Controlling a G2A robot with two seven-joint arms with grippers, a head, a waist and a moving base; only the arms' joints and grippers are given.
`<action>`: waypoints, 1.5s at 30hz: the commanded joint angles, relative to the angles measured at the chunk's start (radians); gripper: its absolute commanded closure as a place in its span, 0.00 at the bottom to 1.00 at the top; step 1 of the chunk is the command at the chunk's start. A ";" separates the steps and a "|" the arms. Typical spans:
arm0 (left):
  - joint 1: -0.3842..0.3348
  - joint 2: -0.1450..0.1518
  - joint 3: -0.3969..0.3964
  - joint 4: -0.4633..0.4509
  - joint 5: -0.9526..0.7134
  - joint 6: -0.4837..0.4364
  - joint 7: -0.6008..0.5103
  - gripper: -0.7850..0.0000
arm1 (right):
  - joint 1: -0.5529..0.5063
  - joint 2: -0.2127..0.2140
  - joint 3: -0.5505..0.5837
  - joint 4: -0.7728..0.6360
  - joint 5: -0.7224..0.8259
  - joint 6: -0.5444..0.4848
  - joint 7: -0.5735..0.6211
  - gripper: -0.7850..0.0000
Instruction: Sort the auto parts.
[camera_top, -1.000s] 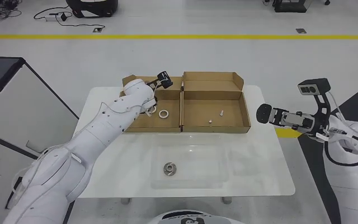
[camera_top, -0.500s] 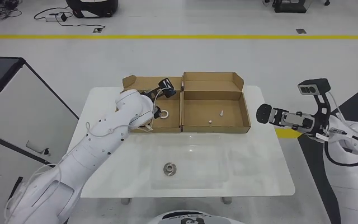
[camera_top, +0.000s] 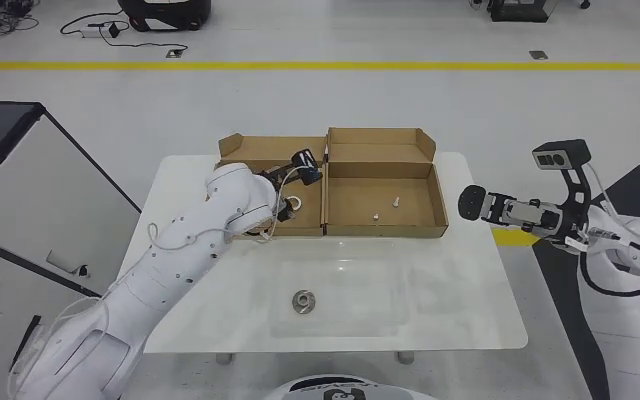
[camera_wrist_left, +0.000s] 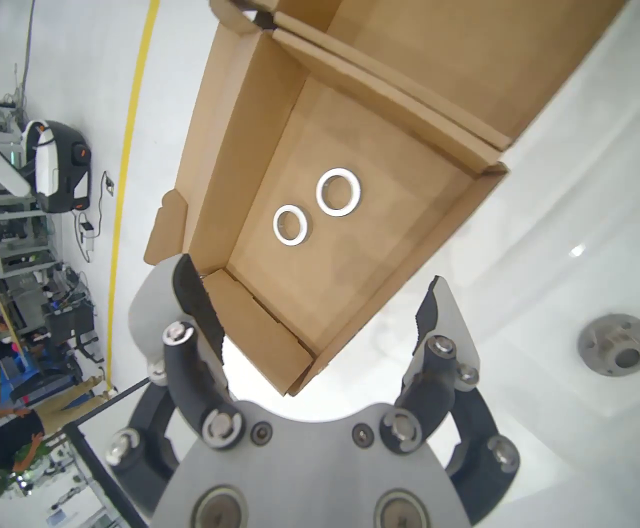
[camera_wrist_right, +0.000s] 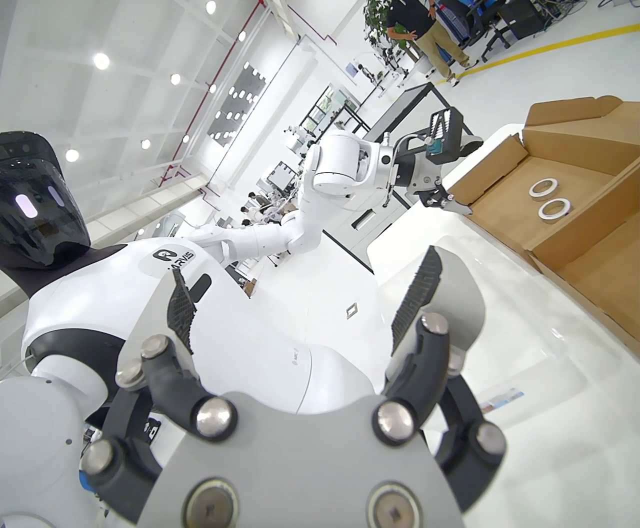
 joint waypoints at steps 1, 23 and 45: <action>0.013 0.005 -0.012 -0.041 -0.066 -0.041 -0.035 0.00 | 0.000 0.000 0.000 0.000 0.000 0.000 0.000 0.00; -0.222 0.060 0.347 -0.148 -0.456 0.075 -0.212 0.07 | 0.000 0.000 0.000 0.000 0.000 0.000 0.000 0.00; -0.156 0.069 0.414 -0.200 -0.460 0.018 -0.155 0.00 | 0.000 0.000 0.000 0.000 0.000 0.000 0.000 0.00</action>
